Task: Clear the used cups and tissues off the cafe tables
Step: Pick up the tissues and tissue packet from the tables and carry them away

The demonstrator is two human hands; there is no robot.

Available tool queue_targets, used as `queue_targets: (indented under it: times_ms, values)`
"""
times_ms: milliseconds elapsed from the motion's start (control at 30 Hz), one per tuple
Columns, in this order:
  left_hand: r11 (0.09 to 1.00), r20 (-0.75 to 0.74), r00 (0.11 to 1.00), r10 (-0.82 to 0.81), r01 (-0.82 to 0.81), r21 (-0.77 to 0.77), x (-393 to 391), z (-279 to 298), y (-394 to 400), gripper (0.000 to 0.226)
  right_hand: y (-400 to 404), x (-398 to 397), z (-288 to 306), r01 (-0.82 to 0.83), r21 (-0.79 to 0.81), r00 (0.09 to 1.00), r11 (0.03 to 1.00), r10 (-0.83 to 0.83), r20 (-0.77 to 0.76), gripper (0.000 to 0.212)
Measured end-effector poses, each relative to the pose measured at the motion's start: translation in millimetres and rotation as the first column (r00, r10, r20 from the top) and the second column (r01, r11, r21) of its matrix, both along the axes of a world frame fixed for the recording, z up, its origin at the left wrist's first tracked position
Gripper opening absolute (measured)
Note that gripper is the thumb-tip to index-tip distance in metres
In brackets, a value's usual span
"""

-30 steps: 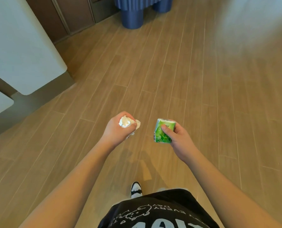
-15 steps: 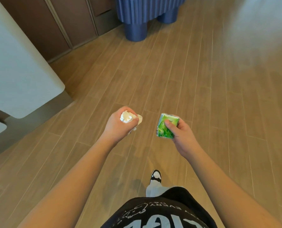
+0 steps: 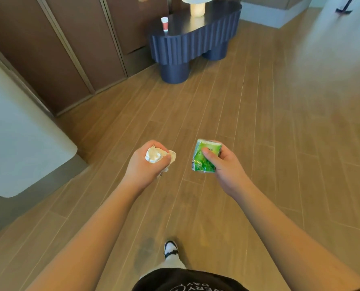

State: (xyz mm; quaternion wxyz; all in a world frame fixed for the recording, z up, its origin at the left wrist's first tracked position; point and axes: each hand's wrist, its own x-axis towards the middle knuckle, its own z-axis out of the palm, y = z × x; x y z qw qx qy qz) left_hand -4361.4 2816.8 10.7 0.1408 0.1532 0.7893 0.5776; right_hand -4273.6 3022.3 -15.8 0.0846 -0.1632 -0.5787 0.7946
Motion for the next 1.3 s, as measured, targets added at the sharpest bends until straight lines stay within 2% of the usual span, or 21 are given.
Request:
queue_targets:
  times_ms: [200, 433, 567, 700, 800, 1067, 1300]
  values:
    - [0.997, -0.006, 0.999, 0.038, -0.038, 0.065, -107, 0, 28, 0.007, 32, -106, 10, -0.008, 0.056, 1.0, 0.998, 0.008, -0.006, 0.018]
    - [0.996, 0.017, 0.999, 0.047, -0.048, 0.072, -236, 11, 50, 0.008, 56, -225, 26, 0.012, 0.056, 1.0, 0.998, -0.012, -0.009, 0.016]
    - [0.994, -0.004, 1.0, 0.03, -0.03, 0.102, -294, 22, 70, 0.012, 79, -277, 29, 0.035, 0.05, 0.999, 0.998, -0.034, -0.011, 0.034]
    - [0.994, -0.036, 0.999, 0.006, -0.002, 0.109, -350, 29, 102, 0.009, 112, -331, 33, 0.049, 0.049, 0.998, 0.998, -0.047, -0.034, 0.039]
    - [0.996, -0.068, 0.998, -0.005, 0.011, 0.093, -394, 33, 135, 0.016, 143, -373, 35, 0.05, 0.059, 0.998, 0.997, -0.047, -0.051, 0.035]
    - [0.999, -0.111, 0.994, -0.003, 0.008, 0.037, -506, 44, 250, 0.018, 249, -496, 43, 0.034, 0.097, 0.996, 0.995, -0.026, -0.08, 0.016]
    - [1.0, -0.199, 0.98, 0.001, 0.0, 0.002, -598, 69, 325, 0.015, 329, -600, 67, 0.009, 0.132, 0.994, 0.991, 0.005, -0.106, 0.019]
